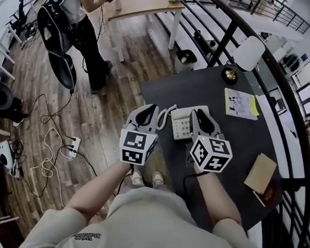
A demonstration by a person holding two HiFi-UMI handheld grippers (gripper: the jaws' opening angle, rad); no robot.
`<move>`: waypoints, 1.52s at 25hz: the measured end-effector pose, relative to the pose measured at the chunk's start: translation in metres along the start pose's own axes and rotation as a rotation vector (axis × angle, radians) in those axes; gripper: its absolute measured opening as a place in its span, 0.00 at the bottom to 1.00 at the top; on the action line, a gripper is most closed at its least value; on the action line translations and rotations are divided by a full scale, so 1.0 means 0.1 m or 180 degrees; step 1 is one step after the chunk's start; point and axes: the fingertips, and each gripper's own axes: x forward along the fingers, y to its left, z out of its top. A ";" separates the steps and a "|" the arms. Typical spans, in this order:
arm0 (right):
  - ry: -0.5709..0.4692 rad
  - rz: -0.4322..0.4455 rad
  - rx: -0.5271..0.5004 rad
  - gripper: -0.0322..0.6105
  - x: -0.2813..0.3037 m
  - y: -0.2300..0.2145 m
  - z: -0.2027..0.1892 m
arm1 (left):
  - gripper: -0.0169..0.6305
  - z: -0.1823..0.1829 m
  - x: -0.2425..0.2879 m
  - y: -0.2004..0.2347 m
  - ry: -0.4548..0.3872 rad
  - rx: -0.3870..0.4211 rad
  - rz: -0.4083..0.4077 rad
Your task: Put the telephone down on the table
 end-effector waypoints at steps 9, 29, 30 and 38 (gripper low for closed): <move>-0.0981 0.0248 -0.0864 0.14 -0.49 0.49 0.76 | 0.03 0.74 -0.44 -0.09 -0.0561 0.0340 -0.0014; -0.1135 0.0479 -0.1068 0.07 -0.85 0.87 0.43 | 0.03 0.54 -1.11 -0.26 -0.0807 0.0289 -0.0066; -0.1122 0.0506 -0.1056 0.06 -0.85 0.91 0.39 | 0.03 0.51 -1.13 -0.27 -0.0781 0.0281 -0.0063; -0.1001 0.0539 -0.0849 0.05 -0.78 0.93 0.28 | 0.03 0.29 -1.20 -0.22 -0.0597 0.0256 -0.0008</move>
